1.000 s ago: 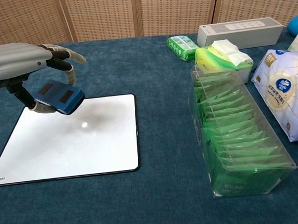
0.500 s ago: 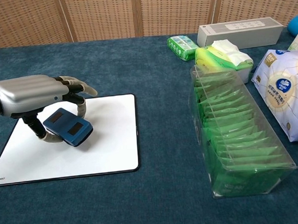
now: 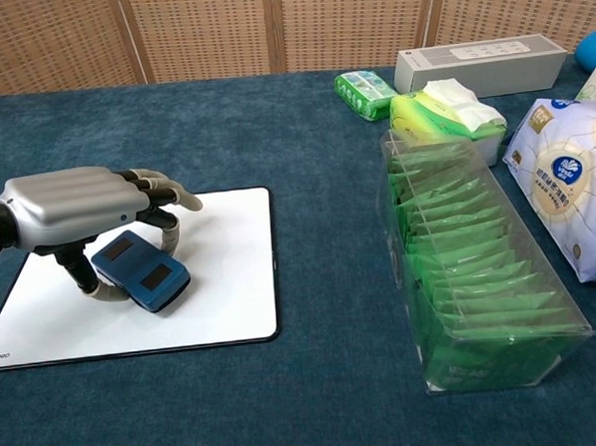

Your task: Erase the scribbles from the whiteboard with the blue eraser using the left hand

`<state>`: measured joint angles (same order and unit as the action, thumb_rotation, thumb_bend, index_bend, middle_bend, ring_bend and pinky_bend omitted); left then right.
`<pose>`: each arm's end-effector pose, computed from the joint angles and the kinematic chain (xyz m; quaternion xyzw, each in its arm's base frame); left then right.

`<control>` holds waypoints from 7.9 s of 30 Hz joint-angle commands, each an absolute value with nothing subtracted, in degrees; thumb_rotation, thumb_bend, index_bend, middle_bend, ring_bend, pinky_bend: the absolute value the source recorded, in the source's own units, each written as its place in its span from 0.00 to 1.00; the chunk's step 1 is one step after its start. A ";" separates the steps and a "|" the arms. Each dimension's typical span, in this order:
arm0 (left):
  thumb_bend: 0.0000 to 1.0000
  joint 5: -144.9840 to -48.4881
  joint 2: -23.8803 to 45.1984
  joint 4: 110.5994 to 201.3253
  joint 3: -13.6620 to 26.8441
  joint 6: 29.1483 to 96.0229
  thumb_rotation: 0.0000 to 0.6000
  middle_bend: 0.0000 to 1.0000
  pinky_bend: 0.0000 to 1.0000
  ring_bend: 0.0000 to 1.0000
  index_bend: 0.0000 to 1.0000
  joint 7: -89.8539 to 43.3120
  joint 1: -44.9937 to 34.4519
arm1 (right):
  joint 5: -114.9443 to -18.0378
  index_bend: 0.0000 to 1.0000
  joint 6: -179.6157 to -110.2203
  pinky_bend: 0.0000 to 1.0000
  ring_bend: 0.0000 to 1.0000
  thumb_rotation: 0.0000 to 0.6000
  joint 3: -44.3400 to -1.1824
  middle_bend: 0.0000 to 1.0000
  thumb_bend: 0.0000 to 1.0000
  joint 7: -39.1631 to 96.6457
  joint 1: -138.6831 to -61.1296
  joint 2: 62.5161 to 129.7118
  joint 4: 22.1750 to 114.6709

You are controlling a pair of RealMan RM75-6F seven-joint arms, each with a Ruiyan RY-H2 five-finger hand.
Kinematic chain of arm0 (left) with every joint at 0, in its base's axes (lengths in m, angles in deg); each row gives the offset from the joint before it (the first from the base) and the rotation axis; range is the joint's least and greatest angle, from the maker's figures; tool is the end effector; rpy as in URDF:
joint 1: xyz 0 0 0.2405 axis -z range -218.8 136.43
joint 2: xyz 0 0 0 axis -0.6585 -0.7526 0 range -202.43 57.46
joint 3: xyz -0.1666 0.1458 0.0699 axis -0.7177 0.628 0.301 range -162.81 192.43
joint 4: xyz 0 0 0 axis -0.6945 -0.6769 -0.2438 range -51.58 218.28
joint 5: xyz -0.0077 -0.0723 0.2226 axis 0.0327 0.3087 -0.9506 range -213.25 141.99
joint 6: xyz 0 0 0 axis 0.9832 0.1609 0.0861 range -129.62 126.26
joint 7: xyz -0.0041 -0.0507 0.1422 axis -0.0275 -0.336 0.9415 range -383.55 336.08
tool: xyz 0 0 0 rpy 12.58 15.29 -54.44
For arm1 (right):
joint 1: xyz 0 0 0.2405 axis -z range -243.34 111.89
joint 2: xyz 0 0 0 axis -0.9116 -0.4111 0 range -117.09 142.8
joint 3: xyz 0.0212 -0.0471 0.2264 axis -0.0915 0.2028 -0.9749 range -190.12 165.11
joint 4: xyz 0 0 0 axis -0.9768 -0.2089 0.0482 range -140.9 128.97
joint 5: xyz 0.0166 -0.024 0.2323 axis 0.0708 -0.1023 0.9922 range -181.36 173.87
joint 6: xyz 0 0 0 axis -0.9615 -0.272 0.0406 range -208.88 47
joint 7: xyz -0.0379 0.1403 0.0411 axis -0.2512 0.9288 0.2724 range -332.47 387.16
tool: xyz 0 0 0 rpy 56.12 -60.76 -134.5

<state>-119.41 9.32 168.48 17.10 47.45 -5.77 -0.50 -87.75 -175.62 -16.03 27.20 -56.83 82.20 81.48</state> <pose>-0.1756 0.2831 -0.0522 -0.8735 -0.2470 -0.2625 0.3273 -0.3373 -0.1122 0.1338 0.4993 -0.4053 0.3562 0.6779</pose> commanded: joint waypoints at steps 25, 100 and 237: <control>0.28 -114.99 6.06 173.76 17.15 44.30 1.00 0.00 0.00 0.00 0.33 -1.95 0.52 | -88.12 0.14 -176.64 0.03 0.00 1.00 -16.12 0.12 0.25 27.39 -56.33 82.01 81.41; 0.28 -116.11 7.47 170.59 17.16 47.94 1.00 0.08 0.00 0.00 0.67 -2.04 -0.76 | -89.66 0.12 -178.65 0.04 0.00 1.00 -15.67 0.12 0.25 28.00 -54.99 81.29 82.08; 0.28 -116.18 -1.55 180.28 13.95 62.04 1.00 0.00 0.00 0.00 0.06 -10.21 -6.04 | -92.32 0.12 -178.70 0.04 0.00 1.00 -15.80 0.12 0.25 24.75 -55.88 79.80 85.31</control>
<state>-114.62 0.42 178.87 12.56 59.74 -8.35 -3.92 -92.17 -179.04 -15.76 25.08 -55.59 79.75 85.07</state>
